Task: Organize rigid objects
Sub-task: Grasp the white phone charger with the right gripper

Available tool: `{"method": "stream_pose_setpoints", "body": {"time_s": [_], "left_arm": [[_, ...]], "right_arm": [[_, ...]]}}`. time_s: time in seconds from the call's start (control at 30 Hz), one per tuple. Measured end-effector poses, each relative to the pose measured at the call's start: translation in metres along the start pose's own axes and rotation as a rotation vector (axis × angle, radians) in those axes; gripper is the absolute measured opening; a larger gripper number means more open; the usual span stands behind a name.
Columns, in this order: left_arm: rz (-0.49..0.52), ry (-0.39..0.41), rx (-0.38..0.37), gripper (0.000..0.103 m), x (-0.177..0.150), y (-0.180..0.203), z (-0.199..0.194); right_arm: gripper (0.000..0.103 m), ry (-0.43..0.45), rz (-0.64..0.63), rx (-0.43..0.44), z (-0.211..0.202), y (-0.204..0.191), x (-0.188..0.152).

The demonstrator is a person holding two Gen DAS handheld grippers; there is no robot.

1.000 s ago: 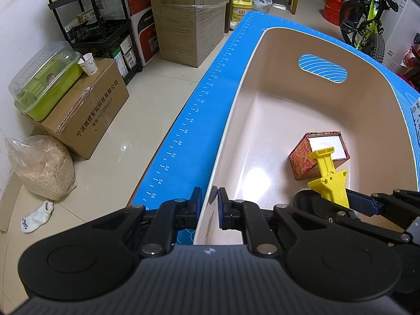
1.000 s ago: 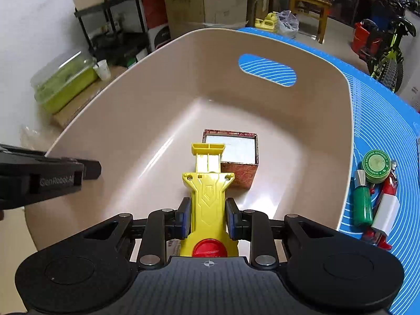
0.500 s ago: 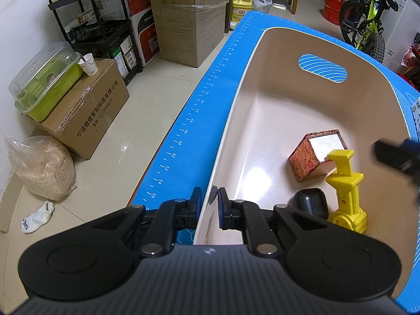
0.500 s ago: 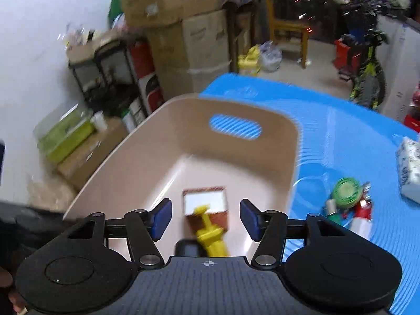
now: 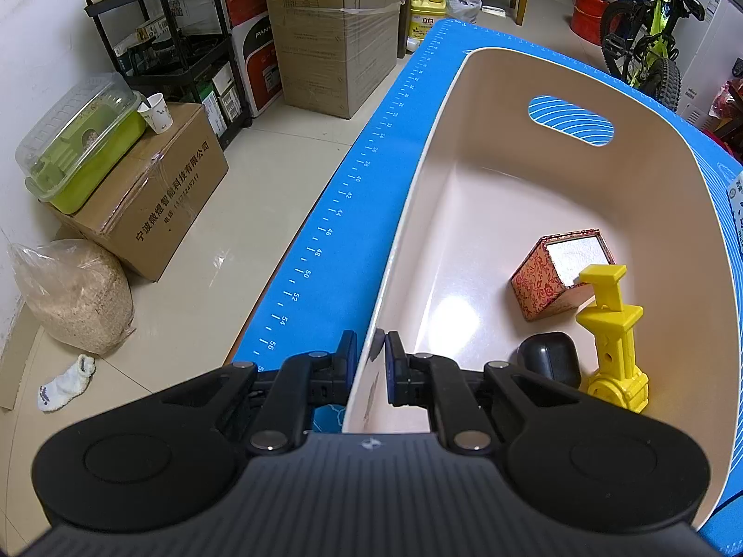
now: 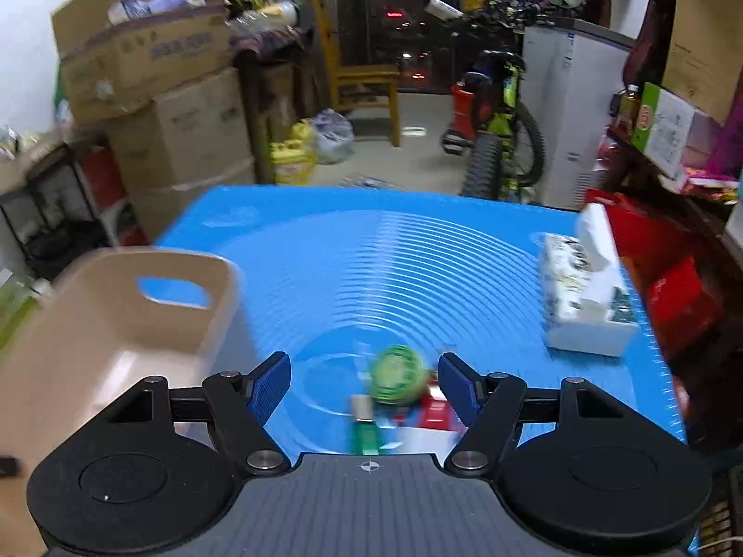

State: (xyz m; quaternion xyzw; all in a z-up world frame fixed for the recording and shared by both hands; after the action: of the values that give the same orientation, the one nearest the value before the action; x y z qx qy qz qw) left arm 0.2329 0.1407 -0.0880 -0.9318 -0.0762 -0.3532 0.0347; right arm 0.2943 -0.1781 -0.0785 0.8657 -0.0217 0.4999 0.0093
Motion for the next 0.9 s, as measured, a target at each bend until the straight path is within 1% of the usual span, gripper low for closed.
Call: {"method": "stream_pose_setpoints", "body": {"time_s": [0.13, 0.23, 0.37, 0.53, 0.7, 0.73, 0.77, 0.8, 0.9], "left_arm": [[0.003, 0.000, 0.002, 0.015, -0.001, 0.001, 0.000], [0.003, 0.000, 0.002, 0.015, 0.000, 0.000, 0.000], [0.003, -0.001, 0.002, 0.015, 0.000, 0.000, 0.000], [0.005, -0.001, 0.004, 0.015, 0.000, -0.001, 0.000], [0.007, -0.001, 0.005, 0.015, 0.001, -0.001, 0.000], [0.007, -0.001, 0.005, 0.015, 0.001, -0.001, 0.000], [0.006, -0.001, 0.005, 0.015, 0.001, -0.001, 0.000], [0.006, -0.001, 0.004, 0.015, 0.001, -0.001, 0.000], [0.007, -0.001, 0.005, 0.015, 0.001, -0.001, 0.000]], "right_arm": [[0.076, -0.058, 0.014, -0.031, 0.024, 0.014, -0.027], [0.075, -0.088, 0.051, -0.028, 0.035, 0.020, -0.045], [0.073, -0.111, 0.099, -0.001, 0.042, 0.024, -0.064], [0.066, -0.116, 0.135, 0.008, 0.042, 0.025, -0.071], [0.061, -0.125, 0.192, 0.036, 0.047, 0.029, -0.079], [0.059, -0.130, 0.205, 0.045, 0.049, 0.030, -0.081], [0.055, -0.136, 0.216, 0.061, 0.050, 0.029, -0.082], [0.049, -0.129, 0.214, 0.065, 0.050, 0.028, -0.082], [0.049, -0.125, 0.173, 0.054, 0.049, 0.022, -0.081]]}}
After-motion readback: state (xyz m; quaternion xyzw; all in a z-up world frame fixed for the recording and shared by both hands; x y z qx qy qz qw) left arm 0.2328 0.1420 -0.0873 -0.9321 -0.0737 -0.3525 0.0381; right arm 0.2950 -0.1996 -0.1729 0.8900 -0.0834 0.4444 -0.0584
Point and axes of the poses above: each gripper's, at about its wrist camera, not at the fingertips, and z roughly the way its jaws point, y to its right, x to its top, the point moved 6 cm from there along z, roughly the way its jaws point, and after that the axes turned 13 degrees about y, right-handed, at the moved point
